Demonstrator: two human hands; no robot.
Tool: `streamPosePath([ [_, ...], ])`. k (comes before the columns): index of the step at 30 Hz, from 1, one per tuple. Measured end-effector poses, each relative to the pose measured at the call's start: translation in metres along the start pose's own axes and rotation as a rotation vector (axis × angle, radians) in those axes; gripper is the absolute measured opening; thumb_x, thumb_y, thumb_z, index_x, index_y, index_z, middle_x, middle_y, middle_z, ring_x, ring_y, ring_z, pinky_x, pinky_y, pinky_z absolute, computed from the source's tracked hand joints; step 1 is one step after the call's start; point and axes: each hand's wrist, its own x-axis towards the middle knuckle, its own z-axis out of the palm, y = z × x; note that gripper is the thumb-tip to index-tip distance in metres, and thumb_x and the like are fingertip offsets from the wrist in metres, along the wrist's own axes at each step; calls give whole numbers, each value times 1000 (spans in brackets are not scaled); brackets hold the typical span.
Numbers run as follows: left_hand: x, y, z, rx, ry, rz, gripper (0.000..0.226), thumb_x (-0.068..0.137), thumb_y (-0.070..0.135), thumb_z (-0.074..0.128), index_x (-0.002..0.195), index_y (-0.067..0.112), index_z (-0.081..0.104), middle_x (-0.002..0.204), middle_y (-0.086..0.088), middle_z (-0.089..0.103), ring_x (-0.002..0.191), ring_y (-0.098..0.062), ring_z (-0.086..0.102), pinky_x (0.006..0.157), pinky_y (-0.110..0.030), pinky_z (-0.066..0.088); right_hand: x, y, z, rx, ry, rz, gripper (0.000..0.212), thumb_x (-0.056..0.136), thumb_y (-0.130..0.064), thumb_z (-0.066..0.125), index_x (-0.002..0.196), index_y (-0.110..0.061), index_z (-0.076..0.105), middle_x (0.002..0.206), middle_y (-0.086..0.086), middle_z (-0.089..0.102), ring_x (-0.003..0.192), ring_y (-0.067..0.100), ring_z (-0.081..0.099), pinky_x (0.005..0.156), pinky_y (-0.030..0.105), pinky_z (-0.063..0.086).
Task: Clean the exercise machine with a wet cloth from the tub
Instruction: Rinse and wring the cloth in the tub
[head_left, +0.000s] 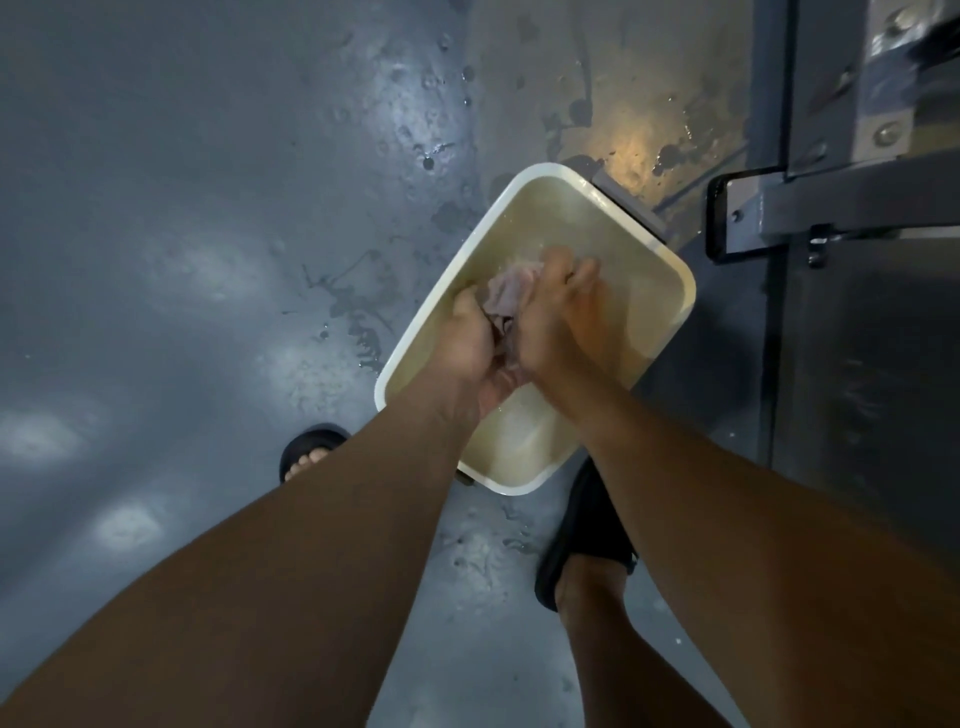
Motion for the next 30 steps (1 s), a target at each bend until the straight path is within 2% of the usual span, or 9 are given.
streamPosePath([
  [5, 4, -4, 3, 38, 10, -10, 33, 102, 38, 42, 89, 15, 63, 95, -10, 64, 88, -26, 64, 85, -38, 58, -13, -2, 12, 272, -331, 74, 43, 108, -46, 31, 128, -17, 55, 123, 14, 64, 117, 35, 61, 98, 44, 50],
  [10, -3, 15, 0, 114, 0, -32, 37, 100, 7, 40, 64, 17, 39, 51, 1, 39, 44, -13, 42, 42, -20, 39, -54, -8, -12, 224, -71, -318, 44, 100, -34, 31, 92, -10, 67, 86, 18, 69, 74, 44, 64, 62, 37, 50],
  [14, -9, 14, -5, 144, -61, -45, 28, 101, -7, 48, 77, 5, 57, 60, -3, 58, 54, -15, 63, 48, -17, 49, -63, -7, -22, 200, -143, -351, 48, 89, -39, 23, 71, -12, 57, 78, 23, 68, 66, 44, 64, 59, 35, 41],
  [17, -14, 11, -11, 93, -84, -88, 11, 99, 2, 54, 104, 0, 63, 88, -10, 63, 74, -17, 67, 61, -22, 54, -57, -9, -24, 254, -164, -399, 70, 83, -50, 21, 91, -2, 71, 103, 25, 72, 93, 43, 68, 80, 42, 55],
  [21, -18, 2, -16, 17, -30, -85, 21, 95, -9, 46, 95, -5, 66, 91, -15, 63, 71, -17, 64, 77, -28, 57, -27, 7, -19, 108, -226, -299, 41, 103, -41, 36, 103, -8, 61, 101, 22, 69, 94, 41, 66, 70, 36, 39],
  [23, -23, -3, -13, 17, -4, -75, 27, 105, 8, 43, 111, -4, 66, 101, -18, 67, 80, -22, 66, 97, -43, 55, -13, 8, -13, 131, -137, -161, 20, 107, -32, 40, 117, -18, 50, 114, 17, 62, 103, 37, 62, 77, 37, 42],
  [25, -24, -5, -11, 64, 87, -61, 49, 109, 43, 37, 115, 7, 70, 106, -15, 75, 87, -27, 72, 91, -51, 60, -7, 2, -5, 89, -36, 7, 33, 106, -33, 45, 137, -23, 38, 129, 16, 51, 112, 33, 56, 89, 40, 47],
  [27, -22, -5, -8, 75, 110, -76, 61, 105, 62, 31, 114, 18, 73, 107, -11, 78, 90, -27, 75, 72, -44, 64, -7, -5, 9, 43, -159, 139, 44, 104, -42, 48, 141, -21, 37, 134, 16, 50, 119, 33, 54, 94, 39, 46],
  [30, -19, -3, -2, -14, 115, -71, 51, 104, 59, 42, 110, 19, 72, 103, -3, 78, 94, -21, 74, 69, -32, 60, -23, -10, 9, 443, -398, 112, 46, 102, -58, 40, 117, -20, 63, 120, 9, 68, 113, 28, 64, 97, 38, 51],
])
